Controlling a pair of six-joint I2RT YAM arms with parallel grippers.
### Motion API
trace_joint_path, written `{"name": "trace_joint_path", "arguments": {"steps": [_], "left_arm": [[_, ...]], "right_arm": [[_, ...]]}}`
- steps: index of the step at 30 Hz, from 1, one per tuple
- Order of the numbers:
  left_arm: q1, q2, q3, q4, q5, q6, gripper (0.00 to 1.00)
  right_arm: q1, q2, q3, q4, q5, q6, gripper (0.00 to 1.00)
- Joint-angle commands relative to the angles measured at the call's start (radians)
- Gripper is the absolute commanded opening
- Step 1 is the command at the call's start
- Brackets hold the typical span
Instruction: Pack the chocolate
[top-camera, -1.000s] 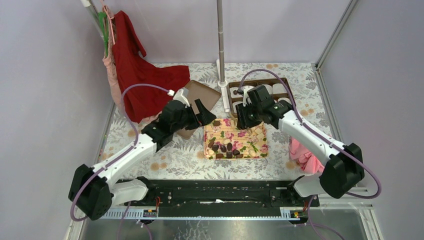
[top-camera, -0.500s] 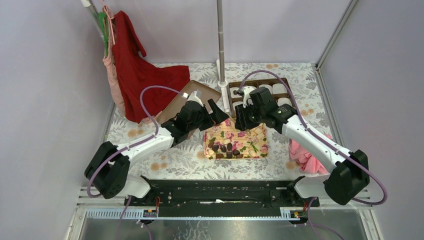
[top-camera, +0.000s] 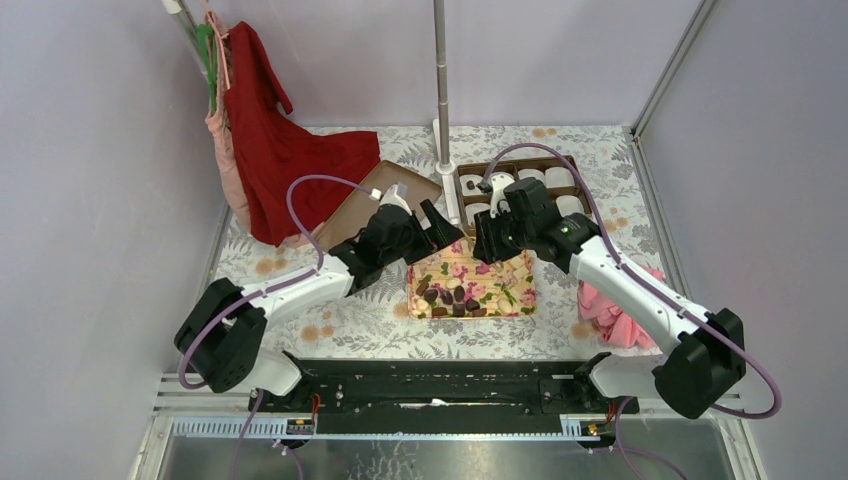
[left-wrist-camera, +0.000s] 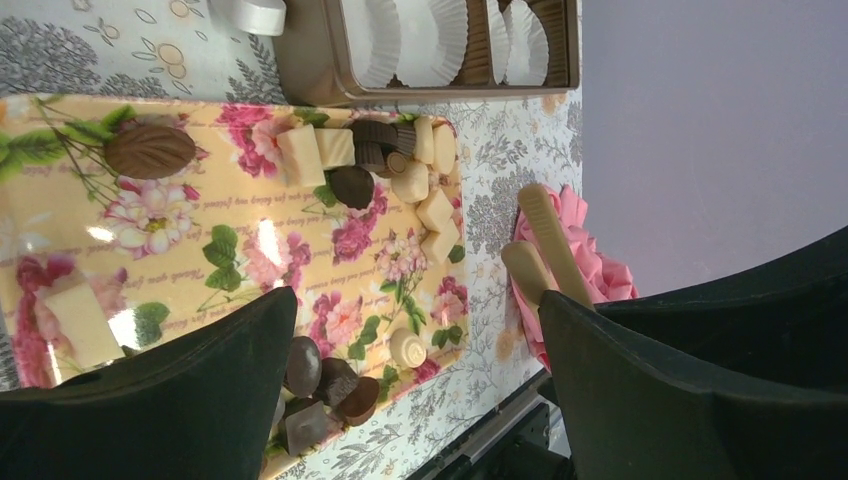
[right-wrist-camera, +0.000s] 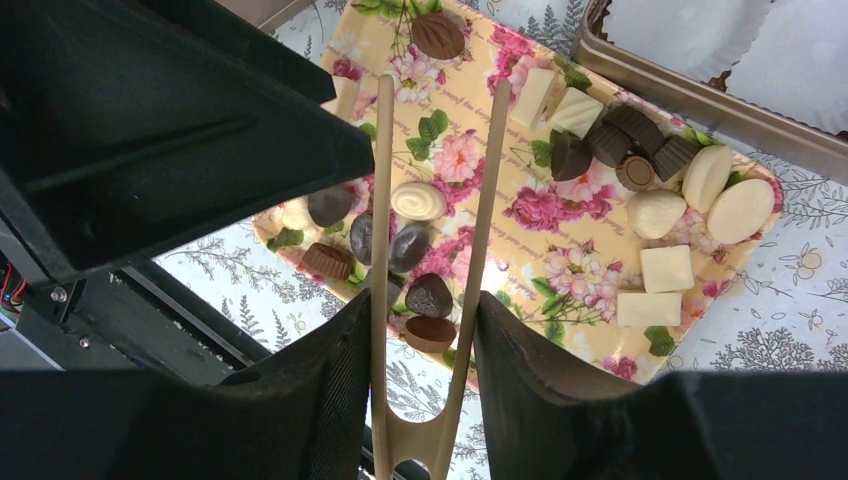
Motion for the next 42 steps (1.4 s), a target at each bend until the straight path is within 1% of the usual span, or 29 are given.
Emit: {"name": "trace_joint_path", "arguments": {"steps": [1,6,9,12,16,22,29,42], "left_arm": [[-0.035,0.018,0.015,0.075,0.0,-0.008,0.98],[-0.038,-0.033,-0.006,0.071,-0.031,-0.01,0.99],[-0.038,-0.077,0.013,0.056,-0.076,0.004,0.99],[-0.038,-0.088,0.041,0.052,-0.09,0.009,0.99],[-0.038,-0.06,0.077,0.046,-0.108,0.014,0.99],[-0.037,0.028,0.131,-0.009,-0.103,0.014,0.99],[-0.038,0.061,0.1,-0.012,-0.082,-0.018,0.99],[-0.04,0.05,0.073,-0.017,-0.065,-0.009,0.99]], "right_arm": [[0.01,-0.067,-0.004,0.104,-0.001,0.013,0.45],[0.01,-0.051,0.006,0.075,0.004,0.006,0.45],[0.01,-0.036,0.007,0.056,0.005,-0.001,0.45],[0.01,-0.033,0.003,0.05,0.001,-0.004,0.45],[0.011,-0.038,0.001,0.054,-0.003,-0.004,0.44],[0.01,-0.059,0.002,0.07,-0.004,0.0,0.44],[0.011,-0.086,0.006,0.084,0.032,0.007,0.44],[0.01,-0.089,0.022,0.084,0.055,0.011,0.44]]}}
